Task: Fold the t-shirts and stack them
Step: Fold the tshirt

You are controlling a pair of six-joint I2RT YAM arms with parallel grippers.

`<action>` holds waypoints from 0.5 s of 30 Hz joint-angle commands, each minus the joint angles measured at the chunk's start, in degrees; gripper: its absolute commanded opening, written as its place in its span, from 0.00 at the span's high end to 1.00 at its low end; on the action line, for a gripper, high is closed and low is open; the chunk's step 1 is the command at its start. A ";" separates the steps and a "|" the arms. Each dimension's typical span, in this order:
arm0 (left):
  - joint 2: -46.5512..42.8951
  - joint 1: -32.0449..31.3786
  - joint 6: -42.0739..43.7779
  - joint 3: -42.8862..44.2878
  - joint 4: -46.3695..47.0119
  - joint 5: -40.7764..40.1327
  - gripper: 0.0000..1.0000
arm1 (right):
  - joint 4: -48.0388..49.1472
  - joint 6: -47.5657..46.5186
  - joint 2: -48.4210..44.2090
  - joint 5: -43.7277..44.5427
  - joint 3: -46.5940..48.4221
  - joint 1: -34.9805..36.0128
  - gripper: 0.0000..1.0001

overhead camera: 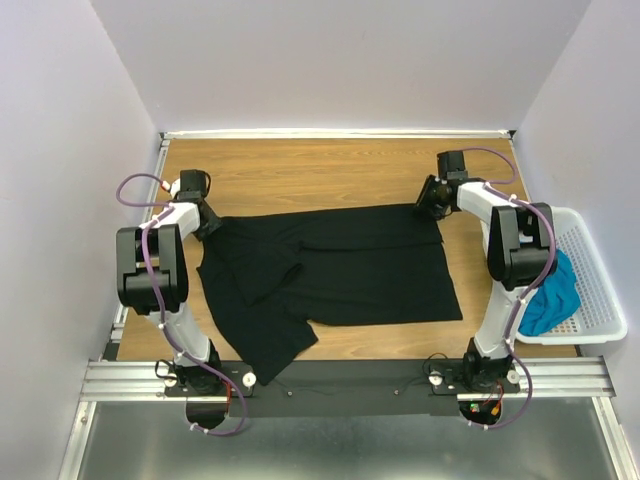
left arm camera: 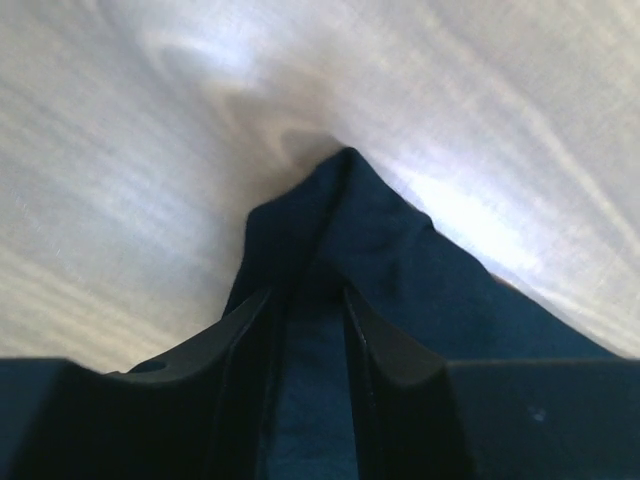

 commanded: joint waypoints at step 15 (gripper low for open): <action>17.74 0.48 -2.02 22.88 -5.59 3.43 0.58 | -0.51 1.18 16.51 6.30 13.78 -3.52 0.55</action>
